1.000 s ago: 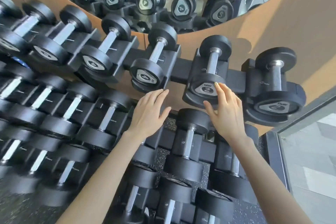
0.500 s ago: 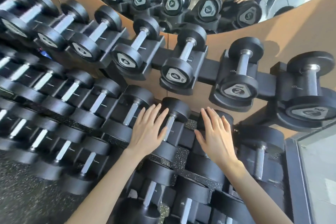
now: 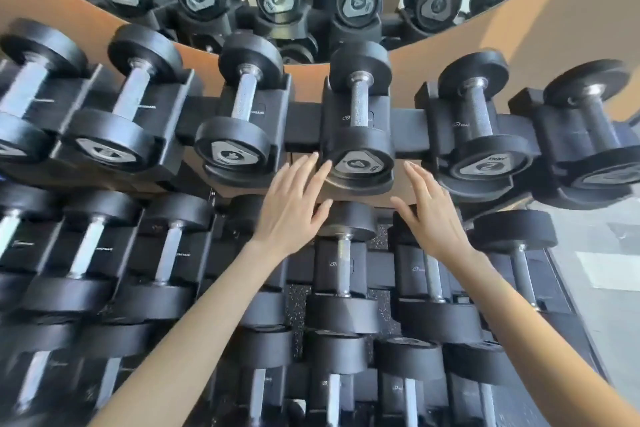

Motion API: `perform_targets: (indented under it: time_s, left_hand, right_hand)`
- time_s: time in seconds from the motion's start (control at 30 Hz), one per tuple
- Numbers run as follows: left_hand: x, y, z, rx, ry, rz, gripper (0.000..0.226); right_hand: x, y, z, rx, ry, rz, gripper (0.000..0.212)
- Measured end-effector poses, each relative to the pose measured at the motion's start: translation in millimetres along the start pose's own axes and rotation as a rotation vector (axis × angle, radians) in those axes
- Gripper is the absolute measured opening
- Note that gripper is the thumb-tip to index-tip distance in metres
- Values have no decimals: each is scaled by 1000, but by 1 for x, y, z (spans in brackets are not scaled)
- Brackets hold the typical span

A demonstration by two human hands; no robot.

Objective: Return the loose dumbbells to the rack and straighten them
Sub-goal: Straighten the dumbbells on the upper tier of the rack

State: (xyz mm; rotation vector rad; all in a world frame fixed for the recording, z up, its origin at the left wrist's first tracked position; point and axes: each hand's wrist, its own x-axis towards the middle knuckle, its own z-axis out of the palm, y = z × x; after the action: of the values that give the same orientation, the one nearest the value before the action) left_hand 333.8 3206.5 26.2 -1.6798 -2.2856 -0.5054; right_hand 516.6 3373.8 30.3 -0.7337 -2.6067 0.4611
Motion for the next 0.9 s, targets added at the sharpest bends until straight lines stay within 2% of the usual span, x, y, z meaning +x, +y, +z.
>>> perform_targets:
  time_s: [0.1, 0.23, 0.3, 0.47, 0.6, 0.7, 0.8, 0.9]
  left_hand:
    - [44, -3, -1, -54, 66, 93, 57]
    - [93, 0, 13, -127, 111, 181, 59]
    - [109, 3, 25, -171, 151, 254, 55]
    - [124, -4, 58, -237, 428, 323, 46]
    - [123, -13, 74, -319, 539, 319, 52]
    - [114, -25, 81, -471, 586, 233, 53]
    - [103, -25, 95, -674, 631, 46, 53]
    - [97, -20, 113, -783, 683, -106, 33]
  right_hand:
    - [21, 5, 2, 56, 30, 61, 58]
    - [44, 21, 14, 254, 34, 161, 53]
    - [52, 26, 25, 393, 53, 154, 48]
    - [73, 30, 58, 707, 61, 111, 34]
    - [81, 24, 78, 807, 213, 62, 38]
    - [90, 8, 77, 710, 249, 38, 48]
    - [100, -1, 61, 470, 220, -39, 55]
    - [108, -8, 34, 217, 145, -165, 61]
